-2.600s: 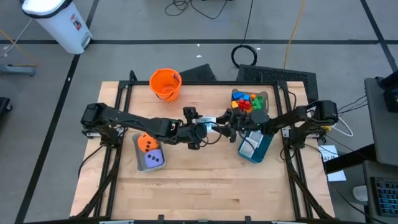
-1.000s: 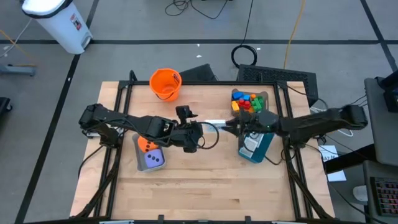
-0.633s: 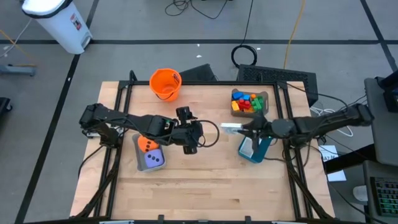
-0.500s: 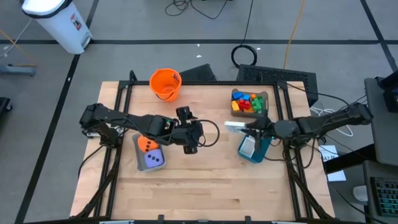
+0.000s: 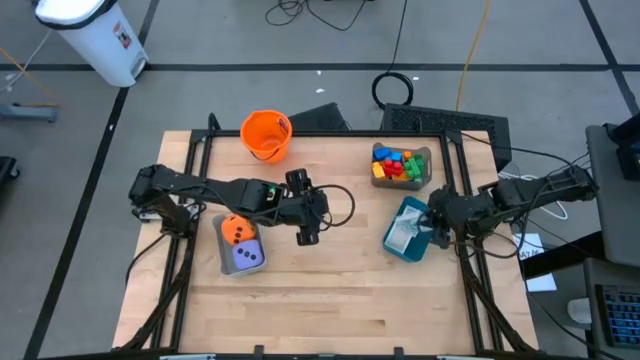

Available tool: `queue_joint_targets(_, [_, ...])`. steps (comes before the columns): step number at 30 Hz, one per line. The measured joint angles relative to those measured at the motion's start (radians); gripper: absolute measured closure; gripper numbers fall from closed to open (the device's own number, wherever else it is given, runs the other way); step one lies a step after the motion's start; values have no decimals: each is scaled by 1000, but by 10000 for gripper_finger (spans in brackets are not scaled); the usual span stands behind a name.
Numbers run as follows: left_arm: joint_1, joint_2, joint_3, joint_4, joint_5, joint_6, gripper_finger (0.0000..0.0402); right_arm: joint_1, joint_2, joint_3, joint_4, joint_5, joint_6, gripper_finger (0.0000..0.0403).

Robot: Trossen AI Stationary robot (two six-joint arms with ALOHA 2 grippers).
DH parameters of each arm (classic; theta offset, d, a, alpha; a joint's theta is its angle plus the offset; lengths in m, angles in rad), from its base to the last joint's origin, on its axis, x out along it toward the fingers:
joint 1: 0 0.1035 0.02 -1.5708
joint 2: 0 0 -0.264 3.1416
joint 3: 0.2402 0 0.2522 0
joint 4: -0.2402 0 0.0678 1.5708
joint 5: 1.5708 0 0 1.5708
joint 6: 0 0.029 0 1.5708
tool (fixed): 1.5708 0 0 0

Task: Pick & Place Toys
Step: Put the blue deck of cards into the blue bin

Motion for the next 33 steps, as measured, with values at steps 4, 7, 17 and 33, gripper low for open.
queue_joint_targets(4, [13, 0, 0, 0, 9, -4, 85, 0, 1, 3, -87, -114, 46, 337])
queue_joint_targets(7, [24, 0, 0, 5, 25, -1, 87, 0, 14, 3, -107, -145, 65, 338])
queue_joint_targets(17, [55, 10, 0, 13, 104, 1, 92, 0, 101, -5, -85, -222, 47, 337])
queue_joint_targets(33, [52, 19, 1, 24, 105, 67, 99, -2, 134, -11, 14, -300, -49, 220])
